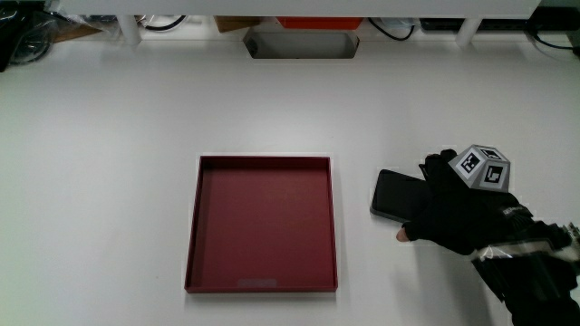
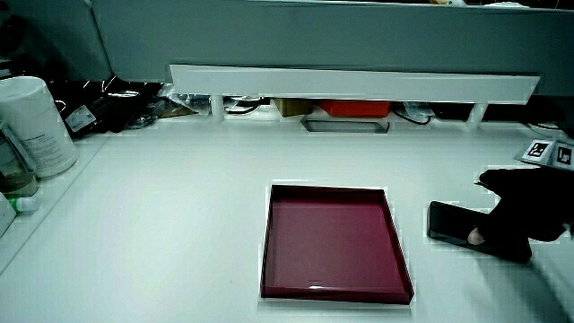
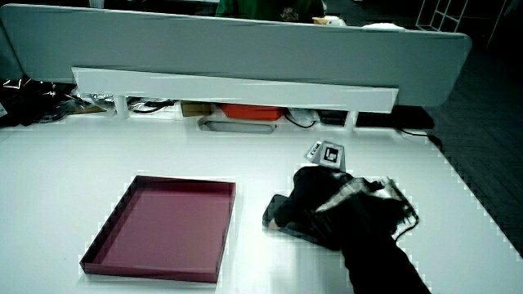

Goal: Pick battery from desk

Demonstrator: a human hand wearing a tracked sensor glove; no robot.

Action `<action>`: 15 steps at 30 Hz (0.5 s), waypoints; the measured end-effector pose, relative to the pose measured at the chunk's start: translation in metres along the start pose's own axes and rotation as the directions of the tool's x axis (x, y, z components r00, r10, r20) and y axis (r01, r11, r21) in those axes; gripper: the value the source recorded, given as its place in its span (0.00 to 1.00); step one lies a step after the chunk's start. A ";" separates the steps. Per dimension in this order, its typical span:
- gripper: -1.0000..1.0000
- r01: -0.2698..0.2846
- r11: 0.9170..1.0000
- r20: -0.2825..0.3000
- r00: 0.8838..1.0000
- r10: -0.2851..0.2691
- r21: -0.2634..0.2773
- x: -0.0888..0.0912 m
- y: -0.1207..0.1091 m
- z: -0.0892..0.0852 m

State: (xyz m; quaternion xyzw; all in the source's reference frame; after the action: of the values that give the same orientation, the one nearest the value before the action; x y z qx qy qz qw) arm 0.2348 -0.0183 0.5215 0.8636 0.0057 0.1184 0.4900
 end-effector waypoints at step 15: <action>0.50 0.091 0.992 -0.006 0.996 -0.092 -0.086 0.007 0.044 -0.023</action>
State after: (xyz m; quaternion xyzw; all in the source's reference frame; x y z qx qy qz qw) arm 0.2319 -0.0212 0.5713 0.8400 0.0426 0.1004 0.5315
